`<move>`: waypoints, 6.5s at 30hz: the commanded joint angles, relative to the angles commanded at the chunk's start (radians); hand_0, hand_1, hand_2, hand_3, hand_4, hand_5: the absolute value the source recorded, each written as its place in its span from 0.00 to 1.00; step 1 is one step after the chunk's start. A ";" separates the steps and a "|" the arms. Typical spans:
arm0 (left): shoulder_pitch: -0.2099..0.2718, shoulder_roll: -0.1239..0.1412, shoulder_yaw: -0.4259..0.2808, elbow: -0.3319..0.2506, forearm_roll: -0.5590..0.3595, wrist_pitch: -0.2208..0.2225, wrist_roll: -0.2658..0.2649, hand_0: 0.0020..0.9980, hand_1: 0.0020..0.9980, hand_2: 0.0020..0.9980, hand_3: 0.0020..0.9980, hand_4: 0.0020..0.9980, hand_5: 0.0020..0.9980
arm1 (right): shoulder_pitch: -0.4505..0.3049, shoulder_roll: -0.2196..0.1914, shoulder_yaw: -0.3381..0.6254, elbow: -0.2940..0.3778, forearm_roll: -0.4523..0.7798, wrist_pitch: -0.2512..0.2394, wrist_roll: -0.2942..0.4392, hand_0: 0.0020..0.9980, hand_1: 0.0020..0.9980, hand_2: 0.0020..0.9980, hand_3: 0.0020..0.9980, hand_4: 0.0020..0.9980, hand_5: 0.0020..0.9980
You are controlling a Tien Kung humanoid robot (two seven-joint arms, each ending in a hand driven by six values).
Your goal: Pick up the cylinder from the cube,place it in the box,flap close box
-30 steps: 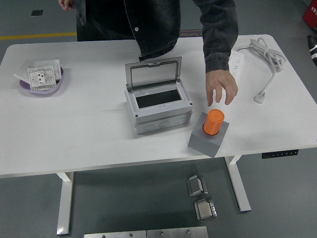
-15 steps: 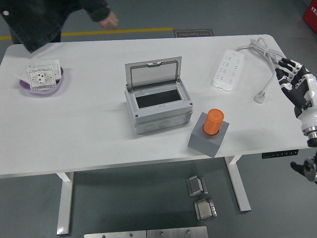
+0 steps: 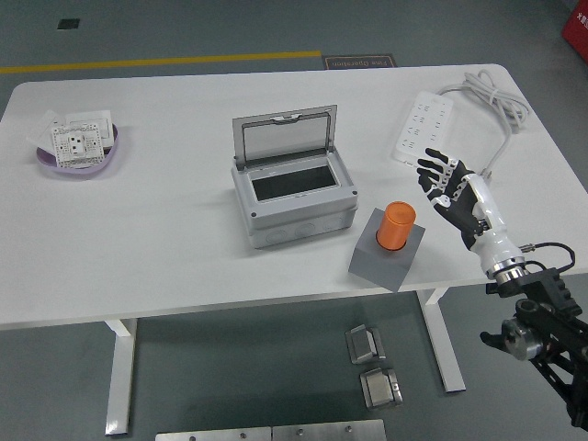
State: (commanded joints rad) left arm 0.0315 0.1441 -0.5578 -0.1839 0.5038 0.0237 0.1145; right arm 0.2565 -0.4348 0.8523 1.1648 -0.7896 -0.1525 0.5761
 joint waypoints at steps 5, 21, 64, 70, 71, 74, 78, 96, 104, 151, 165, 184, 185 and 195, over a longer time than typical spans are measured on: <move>-0.002 0.002 -0.001 0.000 0.002 -0.001 0.001 0.66 0.65 0.54 0.58 0.55 0.24 | 0.004 -0.002 -0.031 0.002 0.024 0.016 -0.003 0.94 1.00 1.00 1.00 0.90 0.44; -0.006 0.004 0.007 -0.002 -0.003 -0.001 0.000 0.66 0.65 0.54 0.58 0.55 0.24 | 0.020 -0.004 -0.097 0.002 0.060 0.036 -0.019 0.91 0.99 1.00 1.00 0.92 0.48; -0.010 0.004 0.030 -0.004 -0.026 -0.001 -0.010 0.66 0.65 0.54 0.58 0.55 0.24 | 0.045 -0.009 -0.139 -0.009 -0.067 -0.029 -0.080 0.91 0.94 0.95 1.00 0.66 0.00; -0.011 0.004 0.033 -0.005 -0.032 -0.001 -0.012 0.66 0.65 0.54 0.58 0.55 0.23 | 0.048 -0.009 -0.137 -0.011 -0.054 -0.043 -0.072 0.91 0.94 0.94 1.00 0.68 0.02; -0.011 0.004 0.034 -0.005 -0.033 -0.001 -0.013 0.66 0.65 0.54 0.58 0.55 0.23 | 0.048 -0.009 -0.136 -0.011 -0.052 -0.045 -0.071 0.91 0.94 0.94 1.00 0.68 0.02; -0.011 0.004 0.037 -0.005 -0.037 -0.002 -0.014 0.66 0.65 0.54 0.58 0.55 0.23 | 0.050 -0.009 -0.131 -0.011 -0.050 -0.049 -0.072 0.91 0.94 0.94 1.00 0.68 0.02; -0.012 0.004 0.050 -0.005 -0.050 -0.002 -0.020 0.66 0.65 0.54 0.58 0.55 0.24 | 0.054 -0.010 -0.128 -0.008 -0.052 -0.057 -0.079 0.89 0.92 0.91 0.95 0.29 0.00; -0.012 0.004 0.061 -0.006 -0.065 -0.003 -0.026 0.66 0.65 0.54 0.58 0.56 0.24 | 0.055 -0.008 -0.141 -0.001 -0.075 -0.078 -0.093 0.68 0.56 0.59 0.57 0.00 0.00; -0.014 0.005 0.077 -0.006 -0.081 -0.002 -0.032 0.66 0.65 0.54 0.58 0.56 0.24 | 0.062 -0.006 -0.142 -0.003 -0.104 -0.103 -0.092 0.65 0.50 0.55 0.56 0.00 0.00; -0.026 0.030 -0.001 -0.007 0.002 0.016 -0.014 0.65 0.66 0.56 0.58 0.57 0.25 | 0.673 0.225 -0.517 -0.219 -0.732 -0.135 -0.436 0.00 0.12 0.52 0.51 0.00 0.00; -0.046 0.038 -0.002 -0.010 0.012 0.013 -0.009 0.65 0.66 0.56 0.58 0.57 0.25 | 0.784 0.322 -0.706 -0.411 -0.634 -0.126 -0.352 0.00 0.09 0.52 0.50 0.00 0.00; -0.050 0.035 -0.005 -0.009 0.021 0.007 -0.007 0.65 0.67 0.55 0.58 0.56 0.23 | 0.797 0.337 -0.724 -0.469 -0.681 -0.105 -0.294 0.89 0.84 0.90 1.00 0.70 0.12; -0.049 0.035 -0.007 -0.009 0.023 0.007 -0.006 0.65 0.67 0.55 0.58 0.56 0.23 | 0.797 0.337 -0.724 -0.469 -0.681 -0.107 -0.293 0.89 0.84 0.90 1.00 0.70 0.12; -0.046 0.033 -0.004 -0.009 0.019 0.006 -0.007 0.64 0.67 0.55 0.58 0.55 0.23 | 0.788 0.326 -0.716 -0.459 -0.679 -0.116 -0.289 0.93 0.86 0.91 1.00 0.76 0.16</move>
State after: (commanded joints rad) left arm -0.0147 0.1767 -0.5618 -0.1925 0.5226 0.0294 0.1070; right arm 1.0442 -0.1084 0.1360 0.7058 -1.4686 -0.2681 0.2875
